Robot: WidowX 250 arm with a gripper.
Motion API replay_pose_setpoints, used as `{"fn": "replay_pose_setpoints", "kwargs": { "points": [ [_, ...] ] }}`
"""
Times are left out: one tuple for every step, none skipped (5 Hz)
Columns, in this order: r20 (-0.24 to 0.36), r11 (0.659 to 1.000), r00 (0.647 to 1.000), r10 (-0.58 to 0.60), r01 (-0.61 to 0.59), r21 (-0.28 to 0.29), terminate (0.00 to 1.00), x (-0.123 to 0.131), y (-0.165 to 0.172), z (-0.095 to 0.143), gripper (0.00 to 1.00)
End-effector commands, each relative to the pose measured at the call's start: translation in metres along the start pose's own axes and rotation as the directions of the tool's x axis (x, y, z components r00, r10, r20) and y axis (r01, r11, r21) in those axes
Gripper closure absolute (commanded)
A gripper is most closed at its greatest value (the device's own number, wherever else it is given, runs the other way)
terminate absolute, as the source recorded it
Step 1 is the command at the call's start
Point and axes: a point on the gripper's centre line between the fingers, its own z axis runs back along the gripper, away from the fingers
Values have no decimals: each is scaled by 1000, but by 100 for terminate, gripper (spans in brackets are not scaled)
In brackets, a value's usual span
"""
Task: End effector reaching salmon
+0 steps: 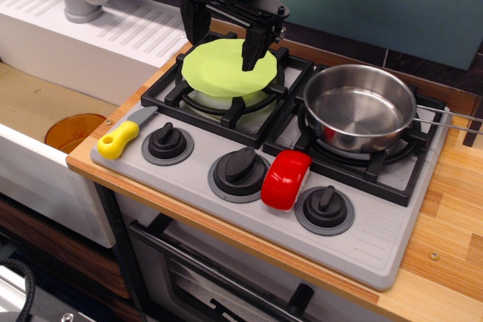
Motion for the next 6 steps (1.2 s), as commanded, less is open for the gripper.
{"fn": "replay_pose_setpoints", "kwargs": {
  "points": [
    [0, 1000, 1000, 0, 0, 0, 0, 0, 0, 0, 0],
    [2, 999, 999, 48, -48, 2, 0, -4, -23, 12, 0],
    [-6, 995, 996, 94, -94, 19, 0, -12, -44, 26, 0],
    [-3, 993, 993, 116, -116, 37, 0, -23, -59, 34, 0],
    [5, 991, 992, 126, -126, 37, 0, -37, -71, 29, 0],
    [15, 991, 991, 133, -133, 16, 0, -49, -79, 22, 0]
  ]
}}
